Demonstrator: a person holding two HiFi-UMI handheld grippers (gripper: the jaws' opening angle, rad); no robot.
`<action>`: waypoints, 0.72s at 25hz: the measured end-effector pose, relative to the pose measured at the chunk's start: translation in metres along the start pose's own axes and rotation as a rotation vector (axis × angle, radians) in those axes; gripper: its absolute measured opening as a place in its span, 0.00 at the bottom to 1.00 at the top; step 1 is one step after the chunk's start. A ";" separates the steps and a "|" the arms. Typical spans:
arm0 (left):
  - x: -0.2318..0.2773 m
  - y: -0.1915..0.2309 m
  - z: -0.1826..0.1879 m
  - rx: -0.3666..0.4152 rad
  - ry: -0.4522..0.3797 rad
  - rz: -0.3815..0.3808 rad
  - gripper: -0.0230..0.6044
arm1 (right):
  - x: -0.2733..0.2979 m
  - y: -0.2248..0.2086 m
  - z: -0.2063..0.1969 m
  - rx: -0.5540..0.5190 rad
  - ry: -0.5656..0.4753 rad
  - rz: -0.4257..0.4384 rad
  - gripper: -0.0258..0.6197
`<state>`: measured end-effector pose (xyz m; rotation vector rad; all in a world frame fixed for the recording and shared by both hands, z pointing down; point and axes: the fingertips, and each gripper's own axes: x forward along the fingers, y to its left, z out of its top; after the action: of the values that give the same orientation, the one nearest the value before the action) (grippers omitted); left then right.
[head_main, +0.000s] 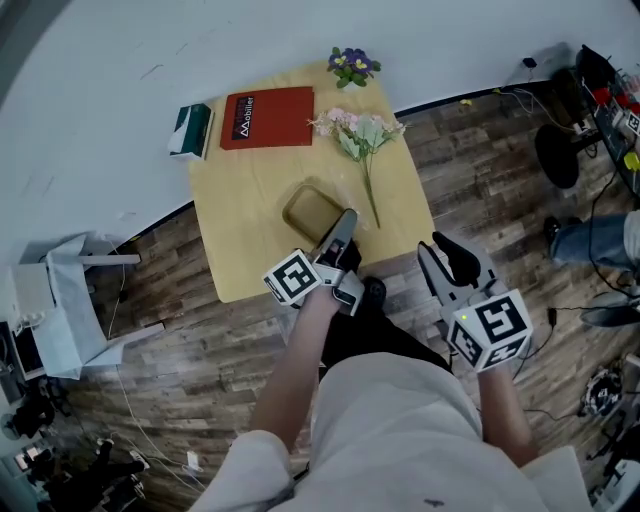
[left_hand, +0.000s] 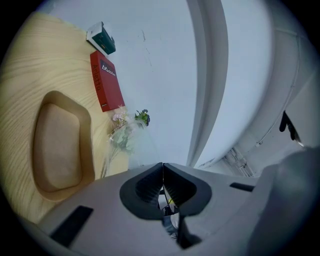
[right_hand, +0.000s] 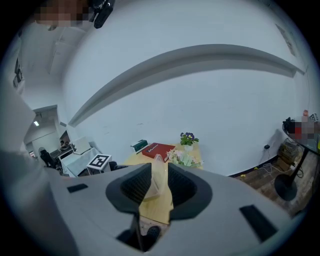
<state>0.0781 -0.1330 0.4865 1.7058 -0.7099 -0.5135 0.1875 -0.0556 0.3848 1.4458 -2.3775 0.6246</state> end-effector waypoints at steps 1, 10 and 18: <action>-0.001 -0.004 0.002 0.008 -0.006 -0.005 0.05 | 0.000 0.001 0.002 -0.003 -0.003 0.005 0.21; -0.026 -0.036 0.018 -0.023 -0.087 -0.035 0.05 | 0.014 0.018 0.023 -0.045 -0.034 0.065 0.20; -0.063 -0.064 0.056 -0.019 -0.188 -0.082 0.04 | 0.043 0.051 0.048 -0.105 -0.055 0.130 0.20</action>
<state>0.0074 -0.1192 0.4092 1.6886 -0.7685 -0.7426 0.1218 -0.0921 0.3516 1.2894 -2.5217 0.4873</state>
